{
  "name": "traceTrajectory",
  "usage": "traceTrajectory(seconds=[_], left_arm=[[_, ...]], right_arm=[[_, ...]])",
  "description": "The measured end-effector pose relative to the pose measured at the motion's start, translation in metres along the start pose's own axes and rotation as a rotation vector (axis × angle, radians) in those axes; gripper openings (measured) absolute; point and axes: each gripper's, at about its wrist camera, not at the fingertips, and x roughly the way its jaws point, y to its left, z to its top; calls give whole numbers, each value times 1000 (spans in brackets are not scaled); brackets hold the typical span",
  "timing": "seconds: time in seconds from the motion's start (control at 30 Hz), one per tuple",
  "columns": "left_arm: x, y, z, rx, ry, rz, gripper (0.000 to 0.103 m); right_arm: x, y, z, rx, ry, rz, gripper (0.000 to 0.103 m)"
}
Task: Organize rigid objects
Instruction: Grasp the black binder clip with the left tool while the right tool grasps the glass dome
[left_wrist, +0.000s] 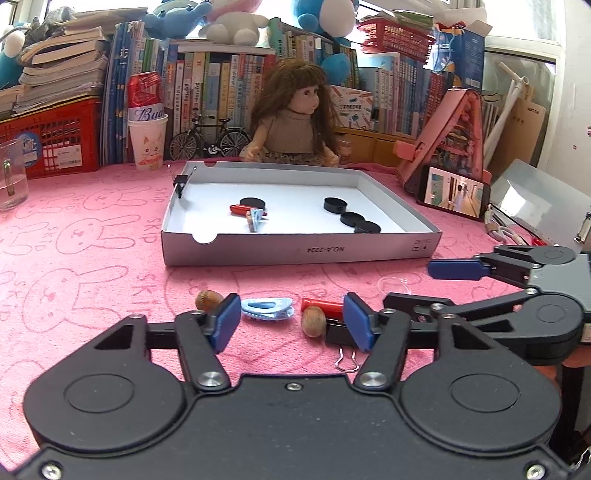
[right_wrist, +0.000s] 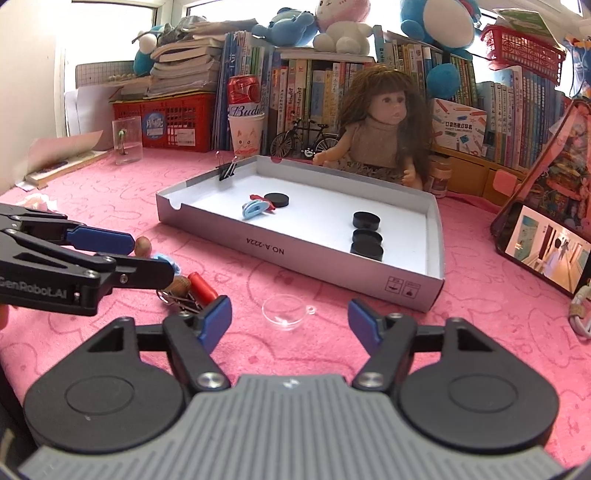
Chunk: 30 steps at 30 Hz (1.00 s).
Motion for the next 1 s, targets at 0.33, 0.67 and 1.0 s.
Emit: traceTrajectory(seconds=[0.33,0.67,1.0], left_arm=[[-5,-6,1,19,4,-29,48],[-4,-12,-1,57,-2,-54,51],[10,-20,-10,79,62,-60,51]], right_arm=[[21,-3,0,30,59,1,55],[15,-7,-1,51,47,-10,39],[8,-16,-3,79,35,-35,39]])
